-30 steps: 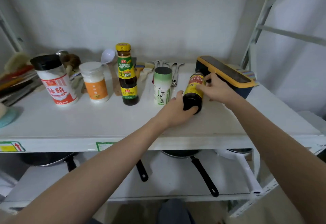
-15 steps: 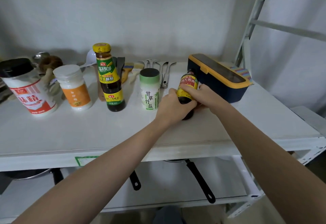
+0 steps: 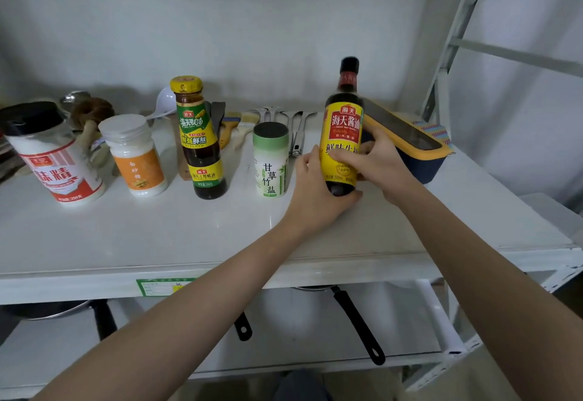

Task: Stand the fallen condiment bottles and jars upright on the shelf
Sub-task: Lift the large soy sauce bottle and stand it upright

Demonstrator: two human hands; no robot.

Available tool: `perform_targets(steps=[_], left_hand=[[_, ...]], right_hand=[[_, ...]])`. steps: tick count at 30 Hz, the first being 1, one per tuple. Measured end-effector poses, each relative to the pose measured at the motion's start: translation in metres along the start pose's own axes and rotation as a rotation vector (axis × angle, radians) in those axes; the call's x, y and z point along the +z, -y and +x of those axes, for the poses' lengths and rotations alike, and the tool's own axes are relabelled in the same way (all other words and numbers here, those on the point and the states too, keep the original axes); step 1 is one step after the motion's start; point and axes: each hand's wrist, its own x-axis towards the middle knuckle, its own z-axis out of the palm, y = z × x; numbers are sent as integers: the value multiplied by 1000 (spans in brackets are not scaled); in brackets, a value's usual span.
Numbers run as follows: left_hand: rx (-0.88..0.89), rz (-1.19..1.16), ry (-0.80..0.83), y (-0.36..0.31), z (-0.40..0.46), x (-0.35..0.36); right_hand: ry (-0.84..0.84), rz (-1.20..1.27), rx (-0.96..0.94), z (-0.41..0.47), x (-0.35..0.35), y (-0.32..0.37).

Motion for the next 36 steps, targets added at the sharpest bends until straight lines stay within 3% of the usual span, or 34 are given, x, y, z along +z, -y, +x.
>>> perform_targets(steps=[5,10,36], left_hand=[[96,-188,72,2,12,1],[120,-259,114,0,18,-4],[20,-32,68,14,28,-3]], right_hand=[[20,-214,-168,-2,-4,4],[6,-171,-227,-7,-2,3],[154,-182,-146,1,-3,-19]])
